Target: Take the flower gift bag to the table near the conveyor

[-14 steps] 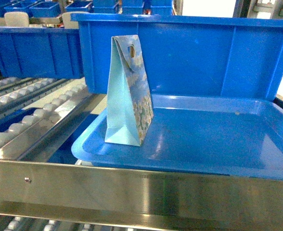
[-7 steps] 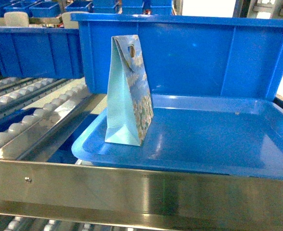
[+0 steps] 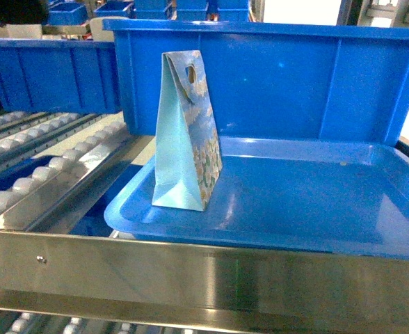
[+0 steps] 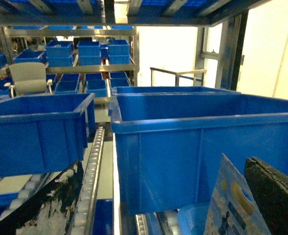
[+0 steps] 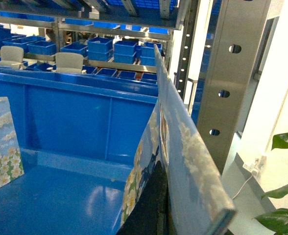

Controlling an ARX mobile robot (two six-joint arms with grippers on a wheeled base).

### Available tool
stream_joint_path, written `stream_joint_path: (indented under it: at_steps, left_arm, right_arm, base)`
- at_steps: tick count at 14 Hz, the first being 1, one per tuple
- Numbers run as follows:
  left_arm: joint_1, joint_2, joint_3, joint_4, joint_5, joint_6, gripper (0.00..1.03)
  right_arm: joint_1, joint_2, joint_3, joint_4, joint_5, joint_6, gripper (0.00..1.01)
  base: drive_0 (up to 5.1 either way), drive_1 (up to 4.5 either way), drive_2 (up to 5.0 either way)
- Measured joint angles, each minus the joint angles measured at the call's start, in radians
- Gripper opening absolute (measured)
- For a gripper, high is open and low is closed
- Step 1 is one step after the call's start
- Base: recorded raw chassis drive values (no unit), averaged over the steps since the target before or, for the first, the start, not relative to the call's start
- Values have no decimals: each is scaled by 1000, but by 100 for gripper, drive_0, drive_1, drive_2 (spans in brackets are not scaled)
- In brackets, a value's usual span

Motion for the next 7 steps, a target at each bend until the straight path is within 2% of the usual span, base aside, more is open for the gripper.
stream_joint_path:
  at_steps: [3,7]
  left_arm:
    - [-74,82,51,-14,-32,25,98]
    - [-134,162,113,-38,-43,45,98]
  right_arm:
    - [0,0,0,0,0,0,2]
    - [0,0,0,0,0,0,2]
  base:
    - [0,0,0]
    - [0,0,0]
